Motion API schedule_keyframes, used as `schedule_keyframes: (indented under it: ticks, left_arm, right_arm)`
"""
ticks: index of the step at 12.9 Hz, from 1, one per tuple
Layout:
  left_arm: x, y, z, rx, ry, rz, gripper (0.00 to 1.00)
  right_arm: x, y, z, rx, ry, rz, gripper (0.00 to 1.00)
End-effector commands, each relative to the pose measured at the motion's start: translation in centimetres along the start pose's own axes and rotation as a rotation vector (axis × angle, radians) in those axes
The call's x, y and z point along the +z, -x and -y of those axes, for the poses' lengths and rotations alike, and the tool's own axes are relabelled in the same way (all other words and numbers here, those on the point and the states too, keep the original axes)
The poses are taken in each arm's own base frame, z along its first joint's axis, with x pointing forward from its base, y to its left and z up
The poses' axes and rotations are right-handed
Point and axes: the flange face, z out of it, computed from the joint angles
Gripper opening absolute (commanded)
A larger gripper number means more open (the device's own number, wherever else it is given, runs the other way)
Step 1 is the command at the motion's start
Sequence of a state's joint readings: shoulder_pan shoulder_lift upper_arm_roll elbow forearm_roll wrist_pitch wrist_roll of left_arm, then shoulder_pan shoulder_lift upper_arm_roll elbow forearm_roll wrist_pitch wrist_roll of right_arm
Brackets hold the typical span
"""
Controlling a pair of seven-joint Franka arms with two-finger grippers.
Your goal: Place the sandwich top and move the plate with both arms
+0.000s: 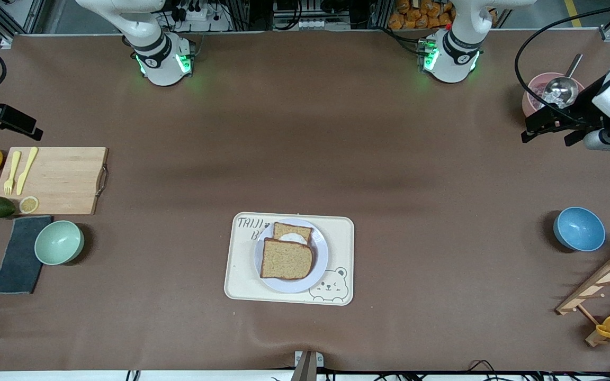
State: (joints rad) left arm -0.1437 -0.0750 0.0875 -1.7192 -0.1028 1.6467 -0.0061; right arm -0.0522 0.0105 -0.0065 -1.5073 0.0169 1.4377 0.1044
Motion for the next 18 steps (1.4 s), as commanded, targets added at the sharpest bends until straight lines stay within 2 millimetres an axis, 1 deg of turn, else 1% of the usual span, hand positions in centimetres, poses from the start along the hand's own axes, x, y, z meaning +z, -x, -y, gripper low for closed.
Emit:
schedule_keyframes:
  ticks: [1,3,4,5,8,10,11,13,15,16,18]
  left_arm:
    - [-1.3,0.1,-0.3,0.007,-0.029,0.006,1.0]
    - [-2.1,0.5,-0.5,0.06,-0.029,0.026,1.0]
    - [-2.7,0.4,-0.4,0.097,-0.03,0.014,1.0]
    - [-3.0,0.3,-0.4,0.103,-0.034,0.009,1.0]
    - [-2.4,0.1,-0.6,0.104,-0.076,0.022,1.0]
    - [-2.4,0.1,-0.3,0.101,-0.079,0.022,1.0]
    - [-2.5,0.2,-0.1,0.104,-0.108,0.022,1.0]
    - [-2.6,0.2,-0.3,0.117,-0.141,0.025,1.0]
    - [-2.5,0.2,-0.3,0.118,-0.153,0.03,1.0]
    - [-2.4,0.3,-0.4,0.116,-0.152,0.039,1.0]
    - [-2.4,0.4,-0.4,0.111,-0.152,0.04,1.0]
  right_arm:
    - [-0.1,0.1,0.0,0.0,0.003,0.002,1.0]
    - [-0.1,0.1,0.0,0.0,0.003,0.002,1.0]
    - [-0.1,0.1,0.0,0.0,0.003,0.002,1.0]
    - [0.0,0.0,0.0,0.0,0.003,0.004,1.0]
    - [0.0,0.0,0.2,-0.003,0.004,0.002,1.0]
    - [0.0,0.0,0.1,-0.002,0.002,0.003,1.0]
    - [-0.1,0.0,0.2,-0.003,0.002,0.001,1.0]
    - [0.0,0.0,0.3,-0.005,0.002,0.001,1.0]
    - [0.2,-0.2,0.9,-0.016,-0.003,0.003,1.0]
    - [0.8,-0.7,1.0,-0.015,-0.02,0.014,1.0]
    - [0.8,-0.7,0.8,-0.012,-0.031,0.02,1.0]
